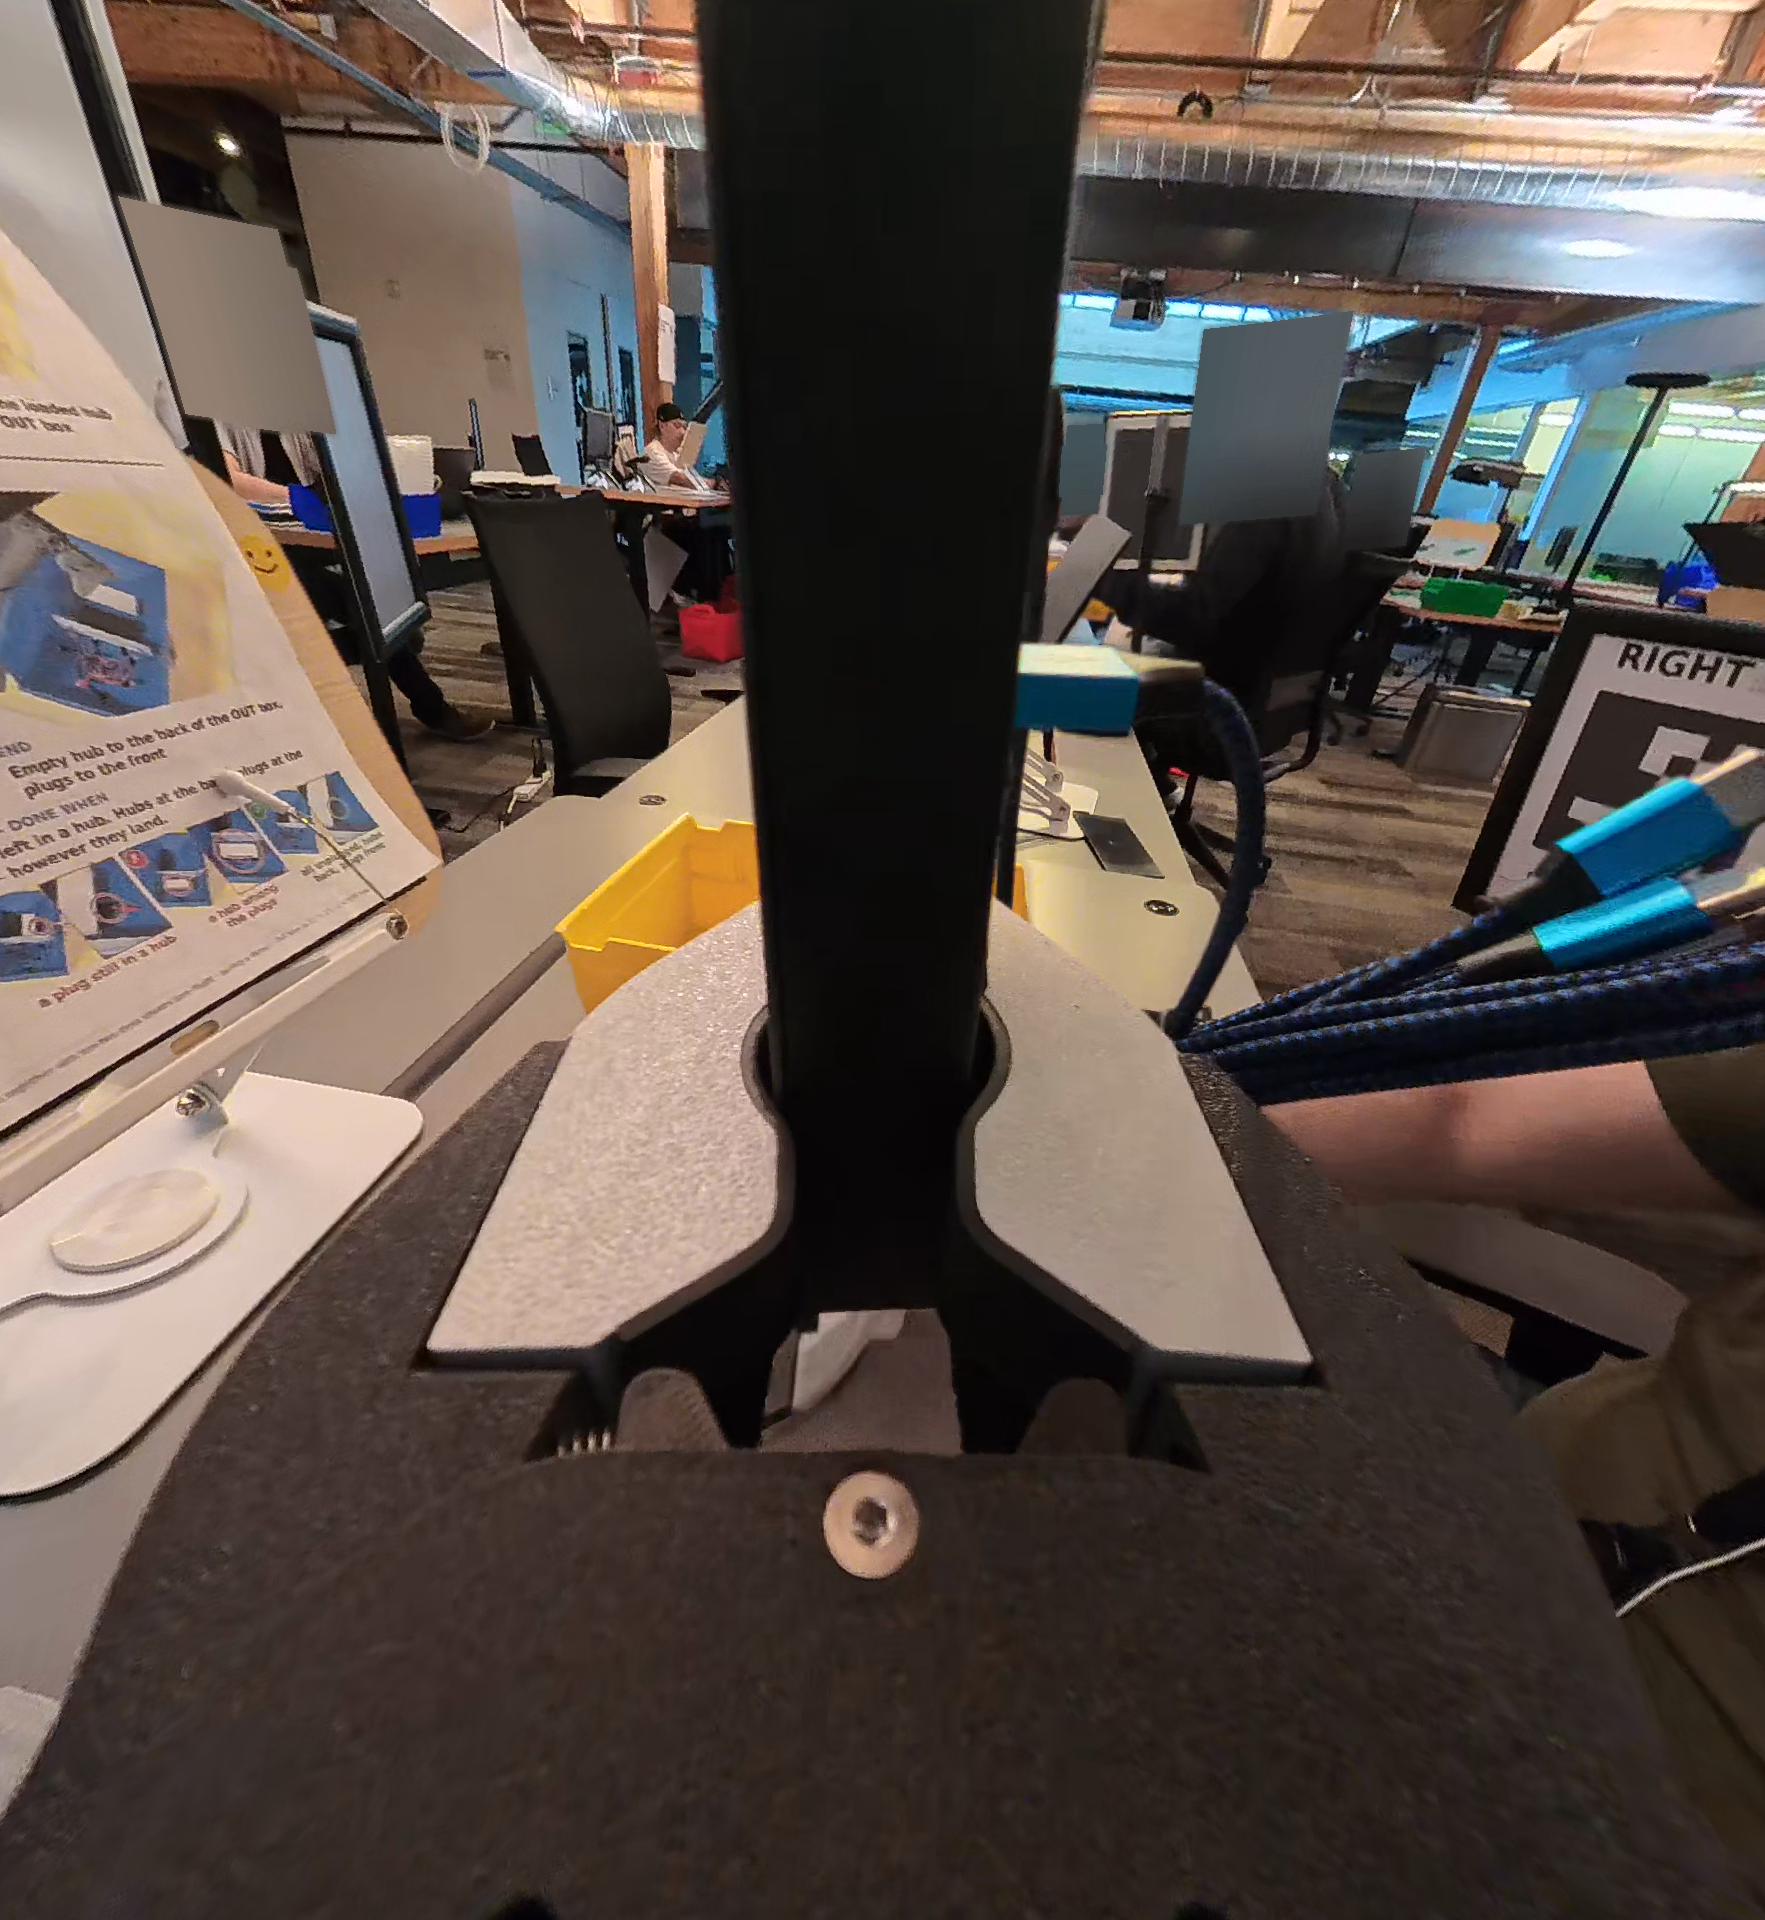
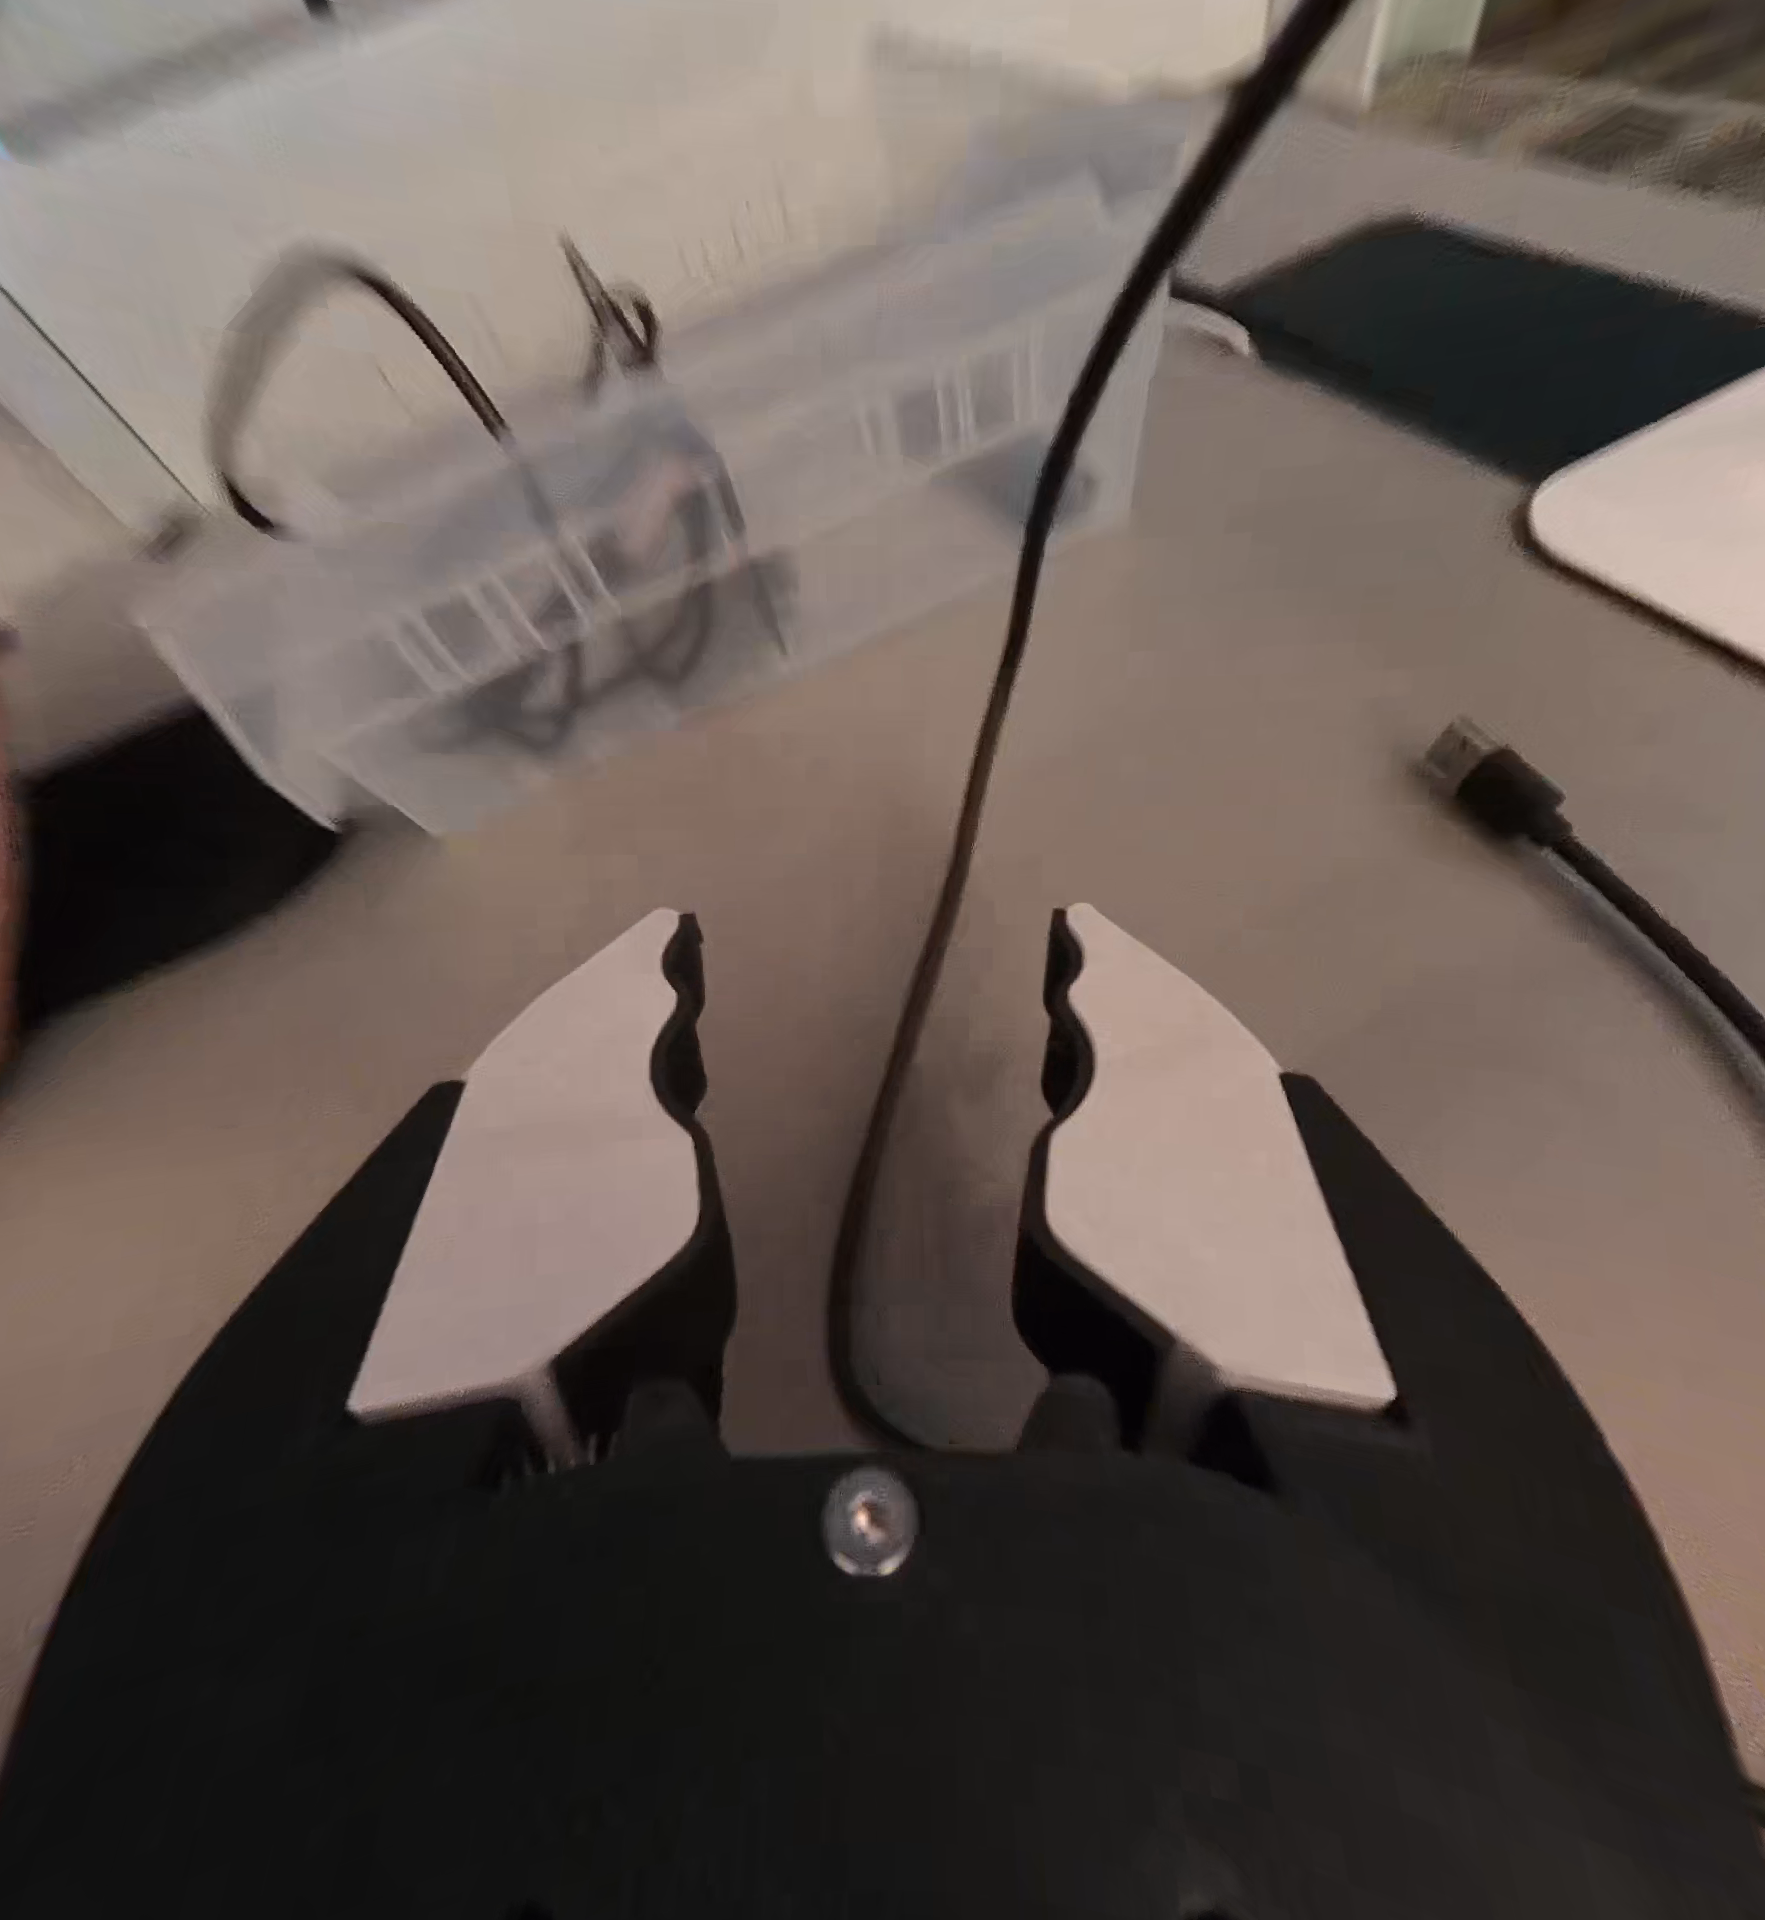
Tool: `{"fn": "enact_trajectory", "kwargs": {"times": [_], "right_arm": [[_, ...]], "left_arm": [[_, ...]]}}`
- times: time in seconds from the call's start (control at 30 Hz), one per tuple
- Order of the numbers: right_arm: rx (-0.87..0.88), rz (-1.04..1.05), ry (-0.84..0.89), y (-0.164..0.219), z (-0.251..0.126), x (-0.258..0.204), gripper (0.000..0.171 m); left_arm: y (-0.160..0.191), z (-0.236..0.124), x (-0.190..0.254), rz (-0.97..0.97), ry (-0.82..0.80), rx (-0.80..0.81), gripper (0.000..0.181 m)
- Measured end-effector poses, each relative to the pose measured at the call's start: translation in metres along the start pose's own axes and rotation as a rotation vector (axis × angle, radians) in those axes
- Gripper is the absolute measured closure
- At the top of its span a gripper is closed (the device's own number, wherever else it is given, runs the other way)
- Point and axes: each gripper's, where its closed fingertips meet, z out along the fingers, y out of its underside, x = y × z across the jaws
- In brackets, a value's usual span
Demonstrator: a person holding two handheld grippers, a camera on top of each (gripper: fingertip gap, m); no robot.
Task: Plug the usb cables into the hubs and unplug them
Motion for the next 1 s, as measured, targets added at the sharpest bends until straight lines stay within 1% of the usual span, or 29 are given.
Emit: {"fn": "enact_trajectory", "kwargs": {"times": [0.07,0.17,0.3,0.33,0.37,0.47,0.57,0.6,0.67,0.77,0.9,1.0], "right_arm": [[-0.085,-0.047,0.028,0.016,0.017,0.004,0.111],[-0.17,-0.035,0.054,0.031,0.031,0.011,0.118],[-0.217,0.016,0.078,0.036,0.033,0.018,0.143],[-0.233,0.024,0.071,0.038,0.032,0.018,0.156],[-0.252,0.034,0.05,0.04,0.031,0.016,0.163],[-0.29,0.037,-0.006,0.046,0.027,0.008,0.165],[-0.287,0.018,0.021,0.043,0.018,0.009,0.165],[-0.245,0.026,0.018,0.032,0.013,0.007,0.166],[-0.133,0.053,0.025,-0.003,-0.006,0.006,0.166],[0.017,0.074,0.038,-0.066,-0.049,0.01,0.166],[0.127,0.064,0.062,-0.139,-0.115,0.019,0.167],[0.17,0.076,0.057,-0.184,-0.162,0.023,0.167]], "left_arm": [[-0.001,-0.003,-0.002,-0.008,-0.001,0.012,0.155],[-0.002,-0.009,-0.004,-0.01,-0.007,0.028,0.155],[-0.004,-0.017,-0.005,-0.003,-0.02,0.042,0.155],[-0.005,-0.02,-0.006,-0.004,-0.024,0.049,0.155],[-0.006,-0.022,-0.006,-0.006,-0.027,0.057,0.155],[-0.009,-0.028,-0.008,-0.011,-0.044,0.076,0.155],[-0.01,-0.034,-0.01,-0.012,-0.064,0.084,0.155],[-0.011,-0.035,-0.01,-0.013,-0.065,0.089,0.155],[-0.014,-0.035,-0.008,-0.014,-0.061,0.099,0.155],[-0.018,-0.032,-0.002,-0.011,-0.044,0.108,0.155],[-0.021,-0.024,0.004,-0.005,-0.028,0.103,0.154],[-0.024,-0.017,0.011,-0.007,0.001,0.101,0.154]]}}
